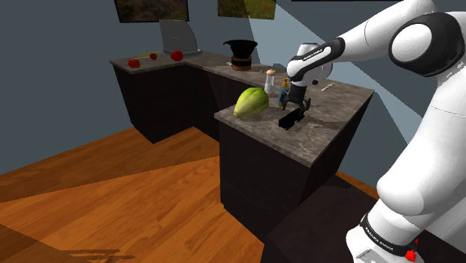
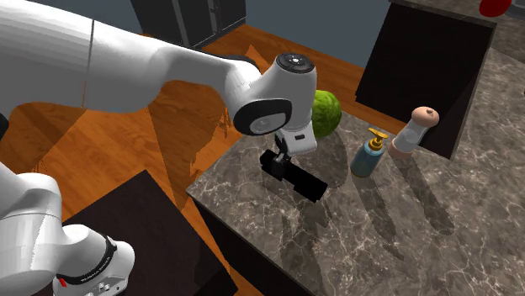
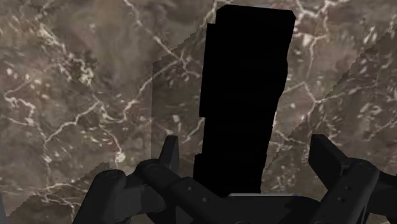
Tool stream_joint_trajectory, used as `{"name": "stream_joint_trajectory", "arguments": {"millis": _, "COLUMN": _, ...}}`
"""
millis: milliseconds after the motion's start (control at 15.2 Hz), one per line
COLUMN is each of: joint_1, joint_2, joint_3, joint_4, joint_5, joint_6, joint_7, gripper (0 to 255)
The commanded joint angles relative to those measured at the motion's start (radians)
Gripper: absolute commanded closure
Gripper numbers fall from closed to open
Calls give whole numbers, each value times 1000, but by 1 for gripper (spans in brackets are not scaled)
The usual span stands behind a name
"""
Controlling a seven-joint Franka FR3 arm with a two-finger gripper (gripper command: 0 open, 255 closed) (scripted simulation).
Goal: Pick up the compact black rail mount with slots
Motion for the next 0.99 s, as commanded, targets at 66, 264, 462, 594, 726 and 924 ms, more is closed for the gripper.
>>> {"name": "stream_joint_trajectory", "arguments": {"millis": 66, "joint_1": -6, "joint_2": 31, "joint_3": -7, "joint_4": 0, "joint_5": 5, "joint_6": 28, "joint_7": 17, "gripper": 0}}
{"name": "stream_joint_trajectory", "arguments": {"millis": 264, "joint_1": -7, "joint_2": 51, "joint_3": -6, "joint_4": -17, "joint_5": 8, "joint_6": 65, "joint_7": 15, "gripper": 0}}
{"name": "stream_joint_trajectory", "arguments": {"millis": 462, "joint_1": -7, "joint_2": 69, "joint_3": -6, "joint_4": -30, "joint_5": 11, "joint_6": 96, "joint_7": 13, "gripper": 0}}
{"name": "stream_joint_trajectory", "arguments": {"millis": 594, "joint_1": -7, "joint_2": 68, "joint_3": -6, "joint_4": -31, "joint_5": 11, "joint_6": 96, "joint_7": 13, "gripper": 255}}
{"name": "stream_joint_trajectory", "arguments": {"millis": 726, "joint_1": -7, "joint_2": 67, "joint_3": -6, "joint_4": -31, "joint_5": 11, "joint_6": 96, "joint_7": 12, "gripper": 255}}
{"name": "stream_joint_trajectory", "arguments": {"millis": 924, "joint_1": -7, "joint_2": 68, "joint_3": -6, "joint_4": -31, "joint_5": 11, "joint_6": 96, "joint_7": 13, "gripper": 255}}
